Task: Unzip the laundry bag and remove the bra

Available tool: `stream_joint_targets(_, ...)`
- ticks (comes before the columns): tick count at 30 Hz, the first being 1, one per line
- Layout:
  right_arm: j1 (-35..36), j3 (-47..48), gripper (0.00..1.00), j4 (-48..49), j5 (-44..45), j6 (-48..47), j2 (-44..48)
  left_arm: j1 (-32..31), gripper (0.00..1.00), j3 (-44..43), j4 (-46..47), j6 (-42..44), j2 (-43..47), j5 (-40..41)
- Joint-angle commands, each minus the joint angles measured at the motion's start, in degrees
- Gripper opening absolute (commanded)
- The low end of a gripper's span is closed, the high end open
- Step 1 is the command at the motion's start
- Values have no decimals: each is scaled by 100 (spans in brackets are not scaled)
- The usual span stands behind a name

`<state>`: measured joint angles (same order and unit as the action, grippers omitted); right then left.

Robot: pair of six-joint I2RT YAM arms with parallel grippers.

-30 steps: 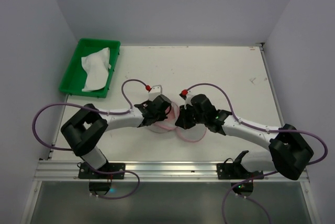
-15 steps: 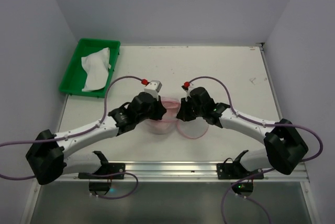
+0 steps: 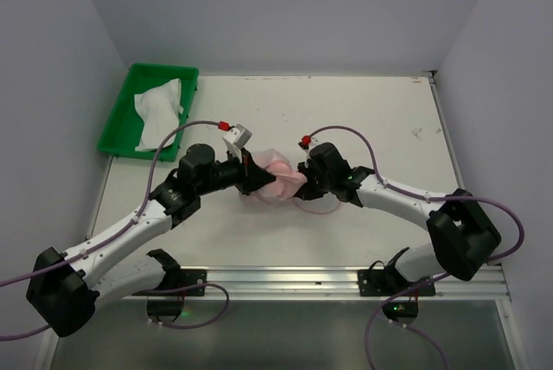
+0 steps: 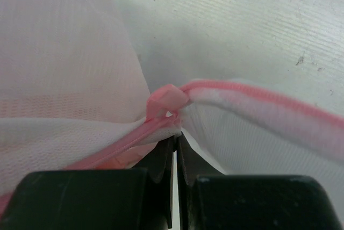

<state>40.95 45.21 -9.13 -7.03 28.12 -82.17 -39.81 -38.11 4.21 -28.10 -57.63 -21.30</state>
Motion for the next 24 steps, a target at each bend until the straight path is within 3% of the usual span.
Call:
stream_joint_targets(1, -43, -4, 0, -195, 324, -201, 69, 386, 0, -118, 828, -108, 94, -1578)
stream_joint_targets(3, -52, -4, 0, -204, 342, -272, 148, 421, 0, -118, 844, -178, 102, -1561)
stream_joint_targets(10, -52, 268, 0, -362, 35, -254, 8, 361, 0, -109, 3373, -1863, -556, -2493)
stream_joint_targets(15, -52, 673, 0, -476, -413, -254, -9, -280, 0, -512, 3043, -1567, -1091, -1984)
stream_joint_targets(19, -43, 928, 0, -599, -475, -272, -334, -334, 0, -654, 3604, -2006, -1216, -1896)
stream_joint_targets(24, -52, 788, 0, -625, -510, -228, -659, -273, 0, -1137, 3516, -2006, -804, -1501)
